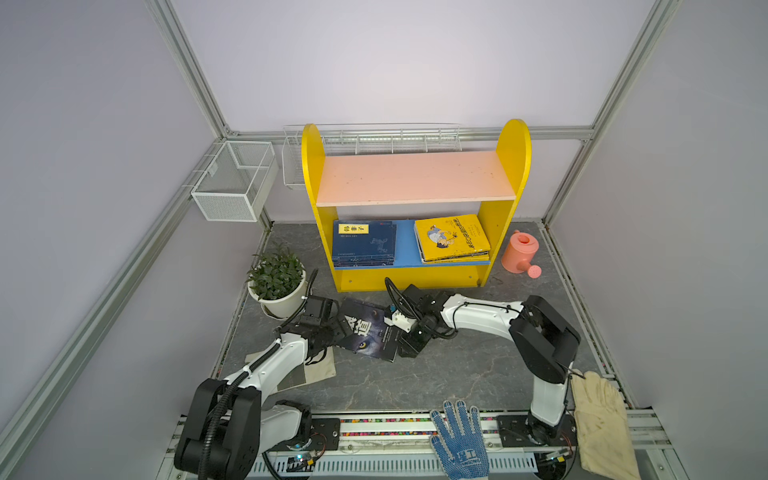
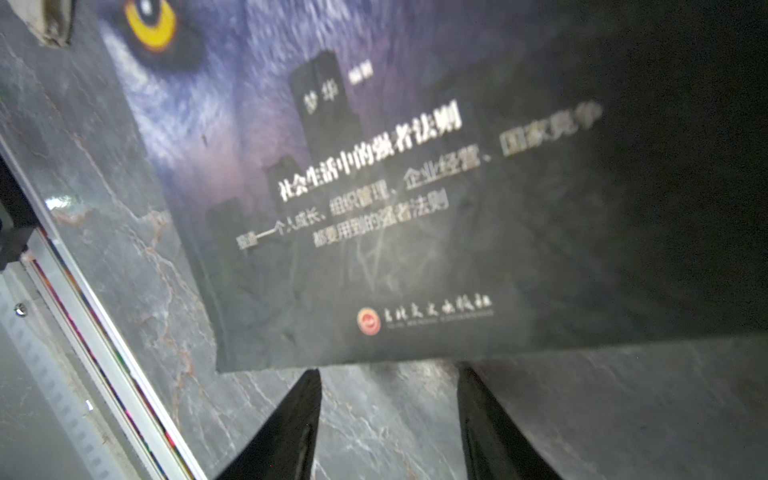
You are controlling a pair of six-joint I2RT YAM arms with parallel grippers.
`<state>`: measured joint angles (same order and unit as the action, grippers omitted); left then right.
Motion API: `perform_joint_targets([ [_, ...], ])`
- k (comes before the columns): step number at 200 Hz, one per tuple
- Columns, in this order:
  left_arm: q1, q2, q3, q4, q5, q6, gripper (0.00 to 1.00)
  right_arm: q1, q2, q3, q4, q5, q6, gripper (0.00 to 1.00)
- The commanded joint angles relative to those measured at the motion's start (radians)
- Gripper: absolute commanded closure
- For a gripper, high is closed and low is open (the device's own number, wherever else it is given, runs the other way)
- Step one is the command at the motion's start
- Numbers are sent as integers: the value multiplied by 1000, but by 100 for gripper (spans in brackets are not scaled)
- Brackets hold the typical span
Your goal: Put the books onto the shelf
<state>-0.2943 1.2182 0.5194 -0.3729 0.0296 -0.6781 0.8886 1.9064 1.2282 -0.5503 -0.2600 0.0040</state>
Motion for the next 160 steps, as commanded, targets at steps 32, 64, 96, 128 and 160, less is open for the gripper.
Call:
perform_joint_targets([
  [32,-211,29,78,-122,66,67,12,-114,-47,-36,130,-57,110,44],
  [64,-318,37,134,-184,69,109,13,-209,-117,-114,210,-73,212,43],
  [96,-364,56,172,-182,97,112,13,-270,-168,-167,234,-49,259,43],
  [128,-363,7,175,-153,-15,3,13,-278,-212,-208,245,-35,255,43],
  [160,-361,-24,180,-177,-141,-42,12,-282,-226,-231,260,-49,255,43],
])
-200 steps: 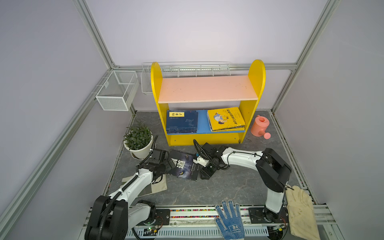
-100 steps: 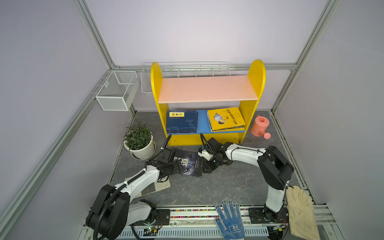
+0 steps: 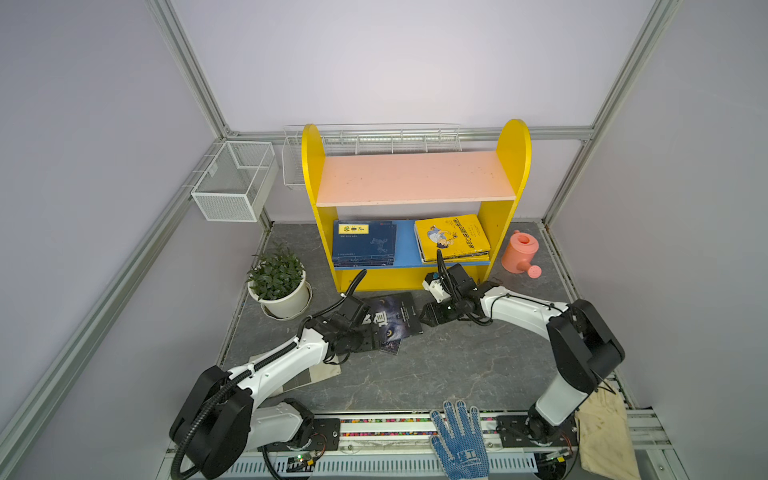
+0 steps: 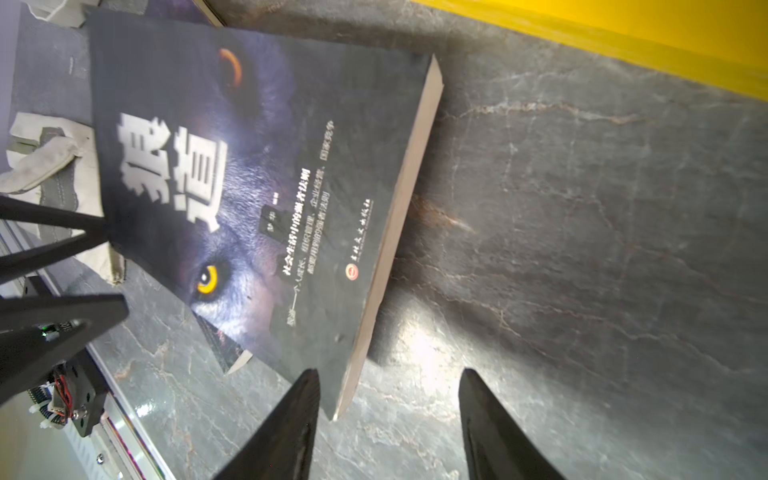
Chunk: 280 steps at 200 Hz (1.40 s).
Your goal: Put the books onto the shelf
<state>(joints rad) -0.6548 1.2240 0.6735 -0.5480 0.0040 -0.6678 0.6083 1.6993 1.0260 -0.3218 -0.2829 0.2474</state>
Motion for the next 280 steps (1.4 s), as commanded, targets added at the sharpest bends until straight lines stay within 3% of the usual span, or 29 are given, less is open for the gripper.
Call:
perform_joint_targets([
  [1,0,-29,25,0,-119,-53,12,-1,-18,-28,32,-29,12,43],
  [19,4,-28,-5,51,-169,-64,14,-2,19,-15,32,-98,-6,43],
  [60,9,45,3,108,-220,-54,28,-1,125,38,-28,-253,-78,43],
  [114,10,191,52,72,-202,-6,43,0,193,69,-68,-329,-115,44],
  [168,9,239,31,93,-121,38,58,2,106,103,-23,-376,-95,48],
  [200,9,240,25,128,-41,75,59,2,23,105,56,-417,-24,51],
  [231,9,205,4,204,58,119,59,4,-16,94,141,-400,68,57],
  [280,9,150,-25,292,189,157,60,21,-6,99,145,-247,117,72],
])
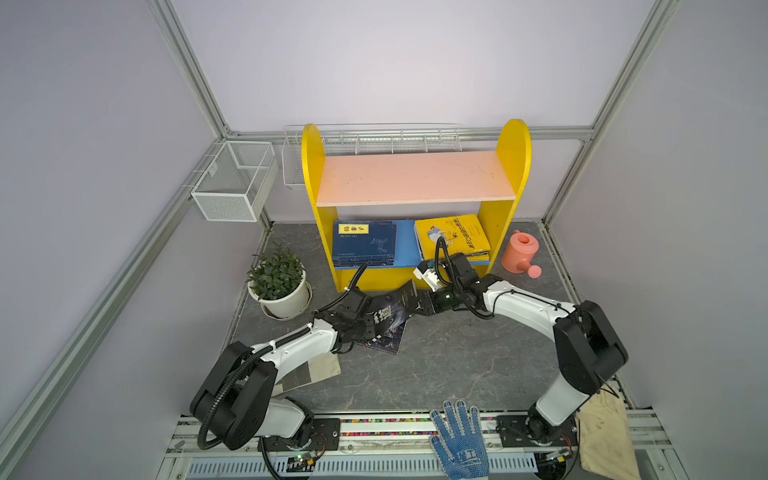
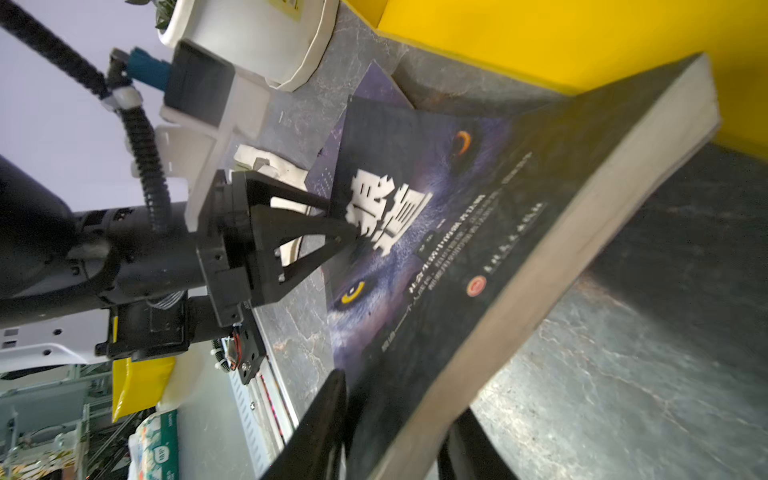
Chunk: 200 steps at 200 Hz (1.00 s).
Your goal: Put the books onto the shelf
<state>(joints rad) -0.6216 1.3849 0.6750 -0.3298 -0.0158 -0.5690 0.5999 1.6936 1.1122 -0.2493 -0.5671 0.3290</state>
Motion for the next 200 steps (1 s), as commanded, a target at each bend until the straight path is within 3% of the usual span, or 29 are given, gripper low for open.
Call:
perform_joint_targets([
  [1,-24,-13,-27,75,210,58,60,30,0,13,74,41,37,72],
  [25,-24,-50,-38,68,193,51,59,28,-18,-13,98,82,47,88],
  [38,-24,-79,-44,59,158,33,51,29,-44,-33,117,64,33,93],
  [86,-17,-287,-77,-3,-134,-124,22,23,-229,-109,135,-64,-13,93],
  [118,-3,-502,-145,111,-180,-168,13,-9,-381,-115,69,-79,-33,94],
  [152,56,-626,-164,236,-48,-214,8,-95,-496,-135,143,-76,49,94],
  [200,69,-510,-115,471,252,-215,7,-183,-555,-145,309,-26,207,93],
])
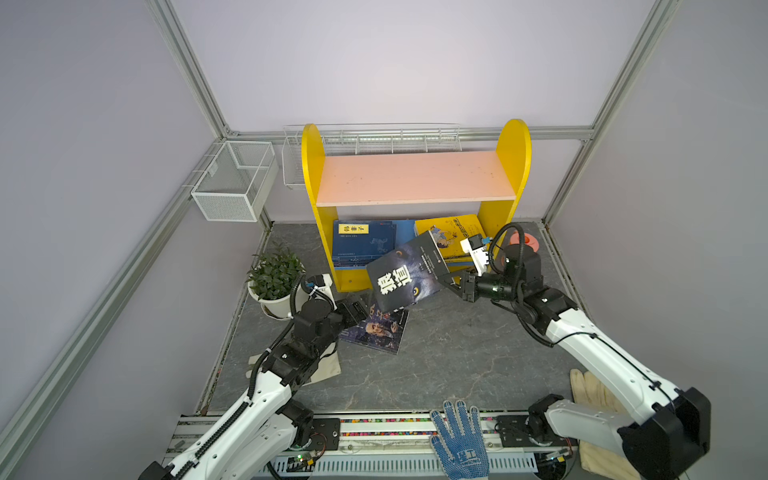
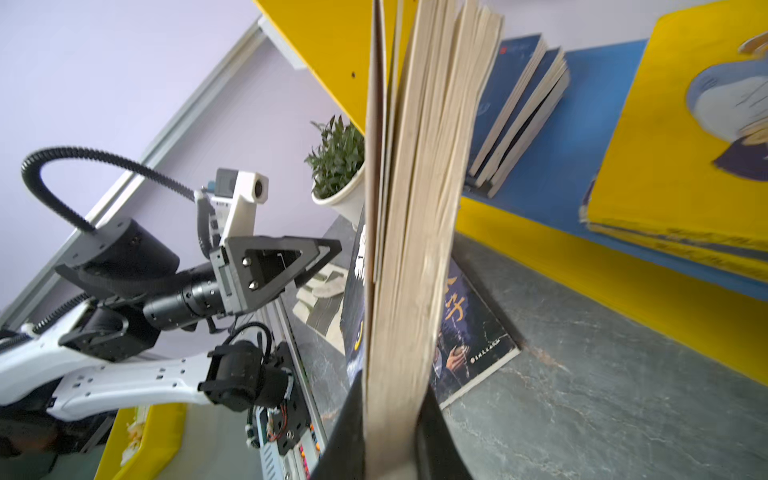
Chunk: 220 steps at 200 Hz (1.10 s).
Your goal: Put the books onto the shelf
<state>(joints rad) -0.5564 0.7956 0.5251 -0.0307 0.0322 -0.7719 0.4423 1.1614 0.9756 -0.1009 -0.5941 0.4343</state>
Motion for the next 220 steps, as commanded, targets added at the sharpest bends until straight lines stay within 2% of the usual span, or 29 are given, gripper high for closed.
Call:
perform_joint_targets([
  [1,4,84,37,177,214,-12,7,-27,-21,-8,164,0,105,93],
  [39,4,262,77,351,447,-23,12,-46,20,0,208,-43,178,94],
  [73,4,308,98,399,503,-34,18,-45,13,-20,235,-52,198,94],
  [113,6,309,105,429,497,-44,51,-47,3,-28,237,-56,199,94],
  [139,4,307,125,431,473,-55,82,-47,4,-31,231,-42,196,94],
  [153,4,303,137,422,444,-52,92,-47,6,-34,217,-30,188,94],
  [160,4,300,145,410,420,-48,100,-47,4,-35,205,-15,180,93],
  [190,-5,325,205,368,303,-15,100,-49,-2,-29,112,89,128,92],
  [201,-25,354,251,343,272,18,100,-49,-5,-21,73,136,109,85],
  [220,-71,425,340,309,231,74,100,-49,-19,-2,-13,268,81,58],
])
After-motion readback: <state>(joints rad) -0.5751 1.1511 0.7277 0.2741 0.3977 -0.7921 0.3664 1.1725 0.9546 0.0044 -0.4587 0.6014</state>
